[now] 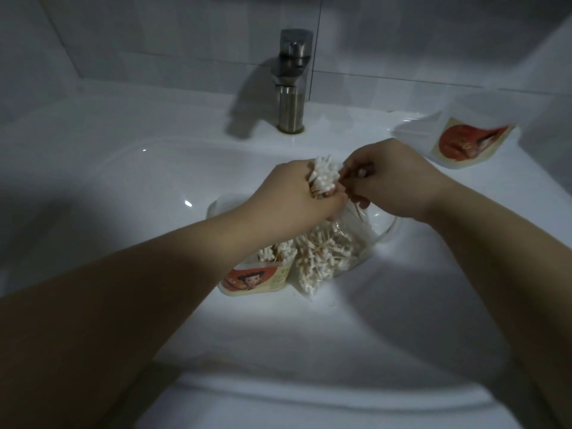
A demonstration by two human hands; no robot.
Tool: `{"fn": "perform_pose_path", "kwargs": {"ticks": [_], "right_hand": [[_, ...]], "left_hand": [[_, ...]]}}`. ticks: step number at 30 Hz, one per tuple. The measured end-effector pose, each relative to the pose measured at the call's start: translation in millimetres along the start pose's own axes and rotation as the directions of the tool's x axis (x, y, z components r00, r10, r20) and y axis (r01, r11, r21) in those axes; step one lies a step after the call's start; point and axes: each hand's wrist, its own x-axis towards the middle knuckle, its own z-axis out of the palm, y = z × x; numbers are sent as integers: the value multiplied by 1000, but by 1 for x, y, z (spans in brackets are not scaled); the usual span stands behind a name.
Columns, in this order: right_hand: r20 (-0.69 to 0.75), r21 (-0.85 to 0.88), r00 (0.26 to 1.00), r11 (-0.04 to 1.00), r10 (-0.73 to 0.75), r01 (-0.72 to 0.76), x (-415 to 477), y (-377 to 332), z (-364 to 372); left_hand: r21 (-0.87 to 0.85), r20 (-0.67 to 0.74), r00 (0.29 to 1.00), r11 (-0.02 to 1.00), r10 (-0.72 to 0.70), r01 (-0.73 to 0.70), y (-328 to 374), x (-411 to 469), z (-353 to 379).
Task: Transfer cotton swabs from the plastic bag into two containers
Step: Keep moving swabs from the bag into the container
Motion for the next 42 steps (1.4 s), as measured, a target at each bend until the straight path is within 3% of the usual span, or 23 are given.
{"fn": "perform_pose_path", "kwargs": {"ticks": [4, 8, 11, 14, 16, 19, 22, 26, 29, 35, 42], "right_hand": [[-38, 33, 999, 999, 27, -26, 2, 3, 2], [-75, 65, 995, 996, 69, -64, 2, 6, -4], [-129, 195, 986, 977, 107, -81, 1, 5, -7], [-173, 377, 974, 924, 147, -73, 2, 1, -8], [-187, 458, 969, 887, 161, -59, 2, -2, -9], [-195, 549, 962, 834, 190, -54, 2, -4, -9], [-179, 607, 962, 793, 207, -58, 1, -7, -7], [-148, 655, 971, 755, 188, -46, 0, -10, -2], [-163, 671, 966, 740, 199, -40, 1, -9, -1], [-254, 706, 923, 707, 289, -28, 5, 1, -6], [-127, 732, 980, 681, 154, -12, 3, -3, -2]], "left_hand": [[211, 138, 990, 977, -9, -21, 1, -3, 0], [291, 130, 983, 953, -126, 84, -4, 0, -4], [229, 95, 980, 962, -172, 147, -5, 0, -4], [103, -28, 979, 973, -204, 206, -3, 3, -5], [-89, -85, 968, 970, -236, 228, 0, 5, -6], [-354, -40, 971, 912, -235, 206, 4, 5, -7], [-358, 57, 987, 920, -153, 163, 6, 1, -4], [-377, 23, 986, 912, -167, 163, 0, 1, 2], [-466, 39, 977, 862, -208, 202, 1, 2, -2], [-347, -29, 958, 901, -286, 259, -2, 7, -1], [-481, -136, 891, 815, -434, 324, 5, 12, -4]]}}
